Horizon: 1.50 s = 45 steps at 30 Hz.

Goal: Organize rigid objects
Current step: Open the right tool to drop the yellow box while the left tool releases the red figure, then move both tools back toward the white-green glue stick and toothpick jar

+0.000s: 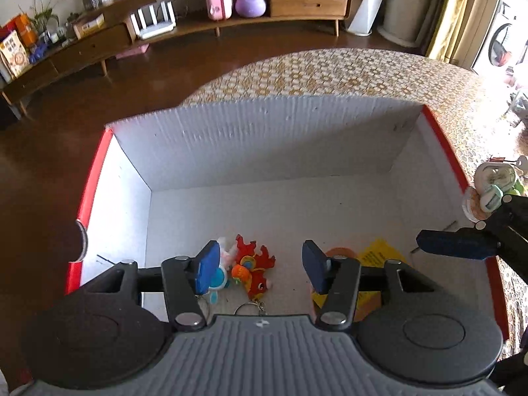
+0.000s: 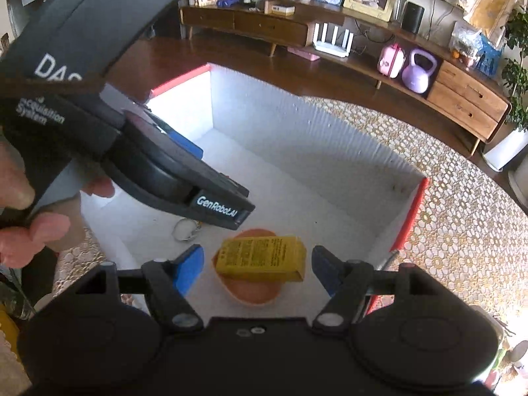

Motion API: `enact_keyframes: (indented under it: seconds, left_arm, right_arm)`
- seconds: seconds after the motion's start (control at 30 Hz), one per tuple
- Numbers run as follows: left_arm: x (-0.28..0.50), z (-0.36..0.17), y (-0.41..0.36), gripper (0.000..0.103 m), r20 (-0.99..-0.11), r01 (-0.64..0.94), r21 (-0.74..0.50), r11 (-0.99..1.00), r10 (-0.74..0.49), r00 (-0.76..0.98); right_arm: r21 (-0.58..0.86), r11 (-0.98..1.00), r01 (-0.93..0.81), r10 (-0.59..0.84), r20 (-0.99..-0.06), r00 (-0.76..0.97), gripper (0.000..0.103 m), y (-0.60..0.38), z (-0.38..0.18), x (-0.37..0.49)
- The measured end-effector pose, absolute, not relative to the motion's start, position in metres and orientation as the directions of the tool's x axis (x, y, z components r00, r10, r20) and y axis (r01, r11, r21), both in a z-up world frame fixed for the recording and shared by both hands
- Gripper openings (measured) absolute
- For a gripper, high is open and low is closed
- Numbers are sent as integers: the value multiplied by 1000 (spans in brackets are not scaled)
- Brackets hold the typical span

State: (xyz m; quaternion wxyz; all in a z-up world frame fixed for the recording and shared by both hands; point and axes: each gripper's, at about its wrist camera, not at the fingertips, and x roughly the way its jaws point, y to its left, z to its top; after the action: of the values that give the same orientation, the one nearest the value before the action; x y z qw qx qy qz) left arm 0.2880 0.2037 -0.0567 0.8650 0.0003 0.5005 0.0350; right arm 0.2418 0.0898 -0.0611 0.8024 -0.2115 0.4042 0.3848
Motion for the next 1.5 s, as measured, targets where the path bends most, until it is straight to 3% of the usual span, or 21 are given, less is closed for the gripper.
enact_keyframes:
  seconds: [0.77, 1.13, 1.2, 1.5]
  left_arm:
    - [212, 25, 139, 54, -733, -17, 45, 999, 45, 678]
    - [182, 35, 93, 69, -682, 13, 37, 999, 16, 731]
    - [178, 34, 83, 83, -669, 5, 32, 999, 18, 743]
    - [162, 22, 30, 83, -604, 7, 23, 1000, 8, 797]
  right_arm:
    - [59, 660, -749, 572, -687, 449, 92, -18, 18, 185]
    - [100, 749, -655, 561, -622, 546, 99, -119, 26, 169]
    - [99, 766, -635, 550, -612, 568, 101, -138, 24, 167]
    - [73, 804, -591, 524, -558, 644, 102, -193, 0, 151]
